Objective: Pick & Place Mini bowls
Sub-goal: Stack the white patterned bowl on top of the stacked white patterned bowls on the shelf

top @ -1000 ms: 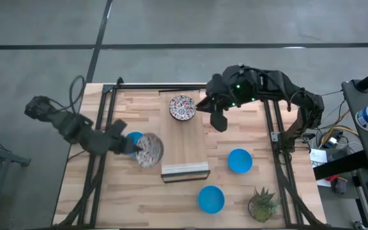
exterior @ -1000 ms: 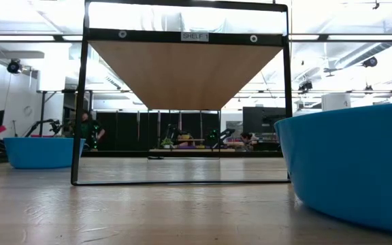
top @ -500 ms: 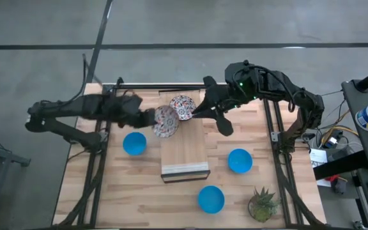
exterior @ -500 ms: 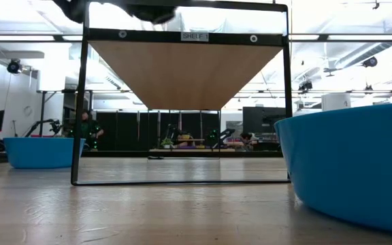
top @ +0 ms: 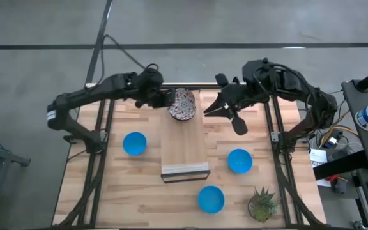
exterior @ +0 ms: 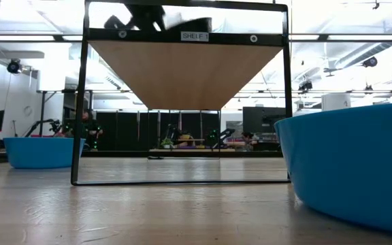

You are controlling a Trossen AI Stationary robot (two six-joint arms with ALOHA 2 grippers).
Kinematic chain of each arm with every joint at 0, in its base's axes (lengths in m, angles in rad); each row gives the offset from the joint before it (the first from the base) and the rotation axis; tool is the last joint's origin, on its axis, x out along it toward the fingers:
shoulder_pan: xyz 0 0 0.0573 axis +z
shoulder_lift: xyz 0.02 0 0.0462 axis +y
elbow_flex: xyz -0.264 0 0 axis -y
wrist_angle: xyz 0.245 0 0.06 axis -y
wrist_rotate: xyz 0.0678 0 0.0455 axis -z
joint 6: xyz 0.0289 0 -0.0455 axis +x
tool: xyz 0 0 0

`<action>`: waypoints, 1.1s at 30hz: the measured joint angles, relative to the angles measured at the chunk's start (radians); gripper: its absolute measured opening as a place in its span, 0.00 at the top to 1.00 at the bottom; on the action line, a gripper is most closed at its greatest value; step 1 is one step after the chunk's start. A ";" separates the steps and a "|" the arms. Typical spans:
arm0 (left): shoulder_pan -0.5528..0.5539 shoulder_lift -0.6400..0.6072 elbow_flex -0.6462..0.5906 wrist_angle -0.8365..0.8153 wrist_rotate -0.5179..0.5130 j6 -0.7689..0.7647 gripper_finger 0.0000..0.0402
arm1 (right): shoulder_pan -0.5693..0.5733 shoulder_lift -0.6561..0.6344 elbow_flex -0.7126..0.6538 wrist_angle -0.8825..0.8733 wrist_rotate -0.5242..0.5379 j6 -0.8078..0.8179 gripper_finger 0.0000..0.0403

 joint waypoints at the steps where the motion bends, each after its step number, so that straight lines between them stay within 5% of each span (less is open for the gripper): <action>1: 0.010 0.019 0.005 0.002 0.008 0.010 1.00 | 0.000 -0.011 -0.027 0.003 0.000 0.007 0.91; 15: 0.066 0.142 0.090 -0.123 0.052 0.082 0.99 | 0.000 -0.188 -0.302 0.125 0.008 0.096 0.91; 33: 0.071 0.184 0.104 -0.173 0.096 0.071 0.97 | 0.000 -0.233 -0.383 0.195 0.009 0.114 0.91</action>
